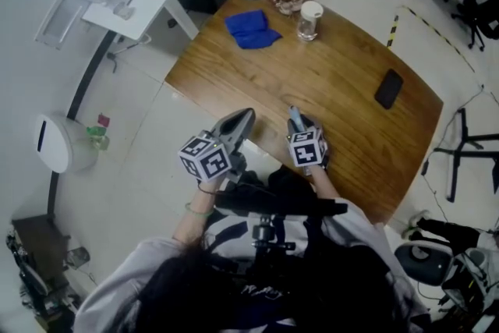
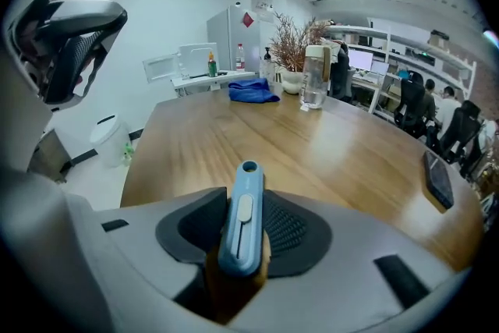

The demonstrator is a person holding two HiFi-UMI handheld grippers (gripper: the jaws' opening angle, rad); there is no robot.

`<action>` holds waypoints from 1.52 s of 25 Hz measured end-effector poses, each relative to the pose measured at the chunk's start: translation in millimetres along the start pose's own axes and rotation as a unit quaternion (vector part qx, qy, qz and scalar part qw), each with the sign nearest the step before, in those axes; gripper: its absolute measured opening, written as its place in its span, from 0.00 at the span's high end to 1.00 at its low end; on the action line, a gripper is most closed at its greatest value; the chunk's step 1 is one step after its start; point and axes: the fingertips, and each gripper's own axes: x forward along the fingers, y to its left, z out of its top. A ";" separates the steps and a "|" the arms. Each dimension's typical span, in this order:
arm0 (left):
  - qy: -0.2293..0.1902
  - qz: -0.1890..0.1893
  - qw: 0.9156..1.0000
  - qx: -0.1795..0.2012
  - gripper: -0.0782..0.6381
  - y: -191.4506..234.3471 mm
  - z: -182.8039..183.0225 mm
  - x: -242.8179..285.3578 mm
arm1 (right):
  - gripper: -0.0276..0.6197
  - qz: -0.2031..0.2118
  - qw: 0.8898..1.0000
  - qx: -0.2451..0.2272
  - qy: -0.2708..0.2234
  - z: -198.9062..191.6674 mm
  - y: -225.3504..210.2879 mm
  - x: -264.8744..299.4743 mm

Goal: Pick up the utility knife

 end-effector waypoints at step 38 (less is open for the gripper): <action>-0.024 -0.020 0.999 0.003 0.88 2.0 8.4 -8.5 | 0.73 0.034 0.951 0.222 -0.211 83.8 -17.8 -168.9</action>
